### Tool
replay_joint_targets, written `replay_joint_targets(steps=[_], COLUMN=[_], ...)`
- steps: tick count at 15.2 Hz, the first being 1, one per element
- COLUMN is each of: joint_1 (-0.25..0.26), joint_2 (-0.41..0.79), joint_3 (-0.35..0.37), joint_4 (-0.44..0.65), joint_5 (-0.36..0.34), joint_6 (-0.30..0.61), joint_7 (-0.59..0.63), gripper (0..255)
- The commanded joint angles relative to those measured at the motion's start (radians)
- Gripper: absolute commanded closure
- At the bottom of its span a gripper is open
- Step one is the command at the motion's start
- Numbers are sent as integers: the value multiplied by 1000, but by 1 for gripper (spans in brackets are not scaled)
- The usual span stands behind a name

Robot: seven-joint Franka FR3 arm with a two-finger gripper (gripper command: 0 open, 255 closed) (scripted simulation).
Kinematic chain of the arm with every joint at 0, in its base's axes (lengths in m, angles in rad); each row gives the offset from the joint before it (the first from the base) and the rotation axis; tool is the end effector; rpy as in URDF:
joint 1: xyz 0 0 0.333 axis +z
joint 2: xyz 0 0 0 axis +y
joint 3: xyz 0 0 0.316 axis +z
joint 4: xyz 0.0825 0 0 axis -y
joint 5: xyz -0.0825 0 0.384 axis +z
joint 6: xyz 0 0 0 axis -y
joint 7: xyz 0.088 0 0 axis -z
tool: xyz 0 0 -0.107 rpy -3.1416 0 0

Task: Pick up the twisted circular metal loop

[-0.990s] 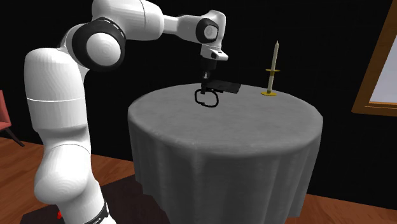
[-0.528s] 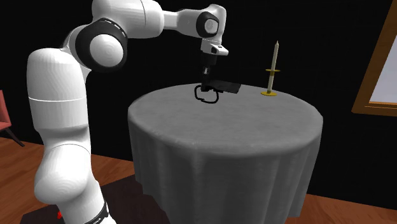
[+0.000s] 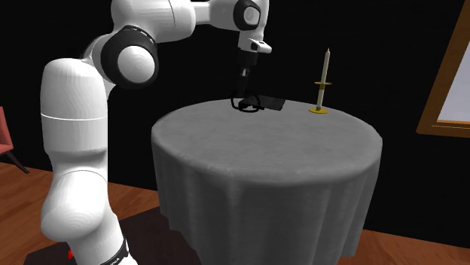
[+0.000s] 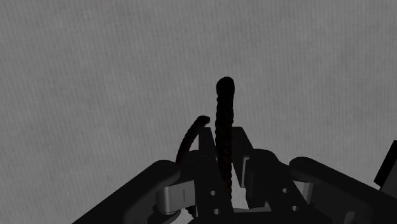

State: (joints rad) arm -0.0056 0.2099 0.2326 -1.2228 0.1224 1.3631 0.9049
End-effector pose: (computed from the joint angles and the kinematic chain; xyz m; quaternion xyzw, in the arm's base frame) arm 0.5795 0.1306 0.6511 -0.9422 0.3226 0.0718 0.0542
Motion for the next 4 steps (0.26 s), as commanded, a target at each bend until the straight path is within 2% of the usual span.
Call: replay_joint_targets(steps=[1,4], joint_1=[4,6], joint_2=[16,27], joint_3=[2,3], joint_4=[51,83], joint_5=[-3,-5], joint_6=[-35,-56], joint_7=[9,13], gripper=[255,255])
